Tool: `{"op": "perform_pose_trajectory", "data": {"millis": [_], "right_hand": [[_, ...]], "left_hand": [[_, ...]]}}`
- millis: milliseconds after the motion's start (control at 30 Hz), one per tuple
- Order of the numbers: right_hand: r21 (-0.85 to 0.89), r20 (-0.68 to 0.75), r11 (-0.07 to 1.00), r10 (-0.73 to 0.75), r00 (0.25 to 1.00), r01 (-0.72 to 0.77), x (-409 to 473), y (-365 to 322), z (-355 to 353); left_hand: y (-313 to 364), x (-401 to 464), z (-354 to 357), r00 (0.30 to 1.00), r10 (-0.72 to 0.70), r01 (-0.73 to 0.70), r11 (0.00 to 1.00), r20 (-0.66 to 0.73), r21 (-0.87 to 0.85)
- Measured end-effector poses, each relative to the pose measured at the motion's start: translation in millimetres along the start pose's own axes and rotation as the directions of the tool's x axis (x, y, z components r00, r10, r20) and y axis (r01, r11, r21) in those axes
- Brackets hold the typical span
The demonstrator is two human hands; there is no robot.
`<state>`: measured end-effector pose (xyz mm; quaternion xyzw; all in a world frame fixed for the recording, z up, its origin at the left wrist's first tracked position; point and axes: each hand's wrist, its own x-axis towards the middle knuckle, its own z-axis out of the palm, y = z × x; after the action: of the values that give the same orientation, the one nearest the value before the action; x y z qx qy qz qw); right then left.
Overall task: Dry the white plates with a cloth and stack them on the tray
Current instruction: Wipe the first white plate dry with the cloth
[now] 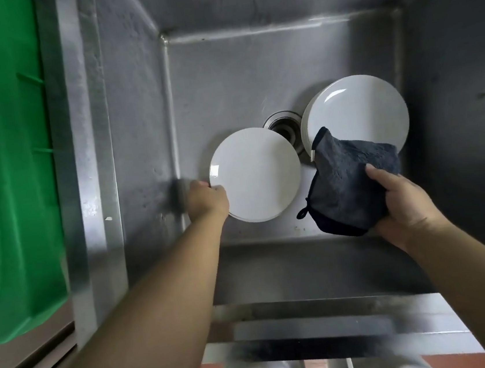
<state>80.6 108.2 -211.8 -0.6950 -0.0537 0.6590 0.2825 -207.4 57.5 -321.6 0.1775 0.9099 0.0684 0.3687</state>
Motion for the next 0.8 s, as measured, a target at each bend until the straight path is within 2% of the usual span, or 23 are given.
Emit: {"op": "perform_pose_trajectory", "data": {"millis": [300,533,667,800], "right_hand": [[0.018,-0.028,1.0,0.001,1.0,-0.001,6,1,-6],[0.043,-0.07,0.999,-0.001,0.998,0.004,8,3,-7],[0.06,-0.077,0.998,0.002,0.997,0.002,10,8,-7],[0.061,-0.09,0.998,0.012,0.996,-0.006,10,12,-7]], "left_hand": [[6,2,4,0.997,-0.012,0.005,0.996,-0.08,-0.094],[11,9,0,0.999,0.017,-0.023,0.989,-0.037,-0.147],[16,17,-4,0.997,0.078,-0.08,0.991,-0.016,-0.109],[17,21,-7,0.997,0.073,-0.072,0.993,0.009,-0.091]]}}
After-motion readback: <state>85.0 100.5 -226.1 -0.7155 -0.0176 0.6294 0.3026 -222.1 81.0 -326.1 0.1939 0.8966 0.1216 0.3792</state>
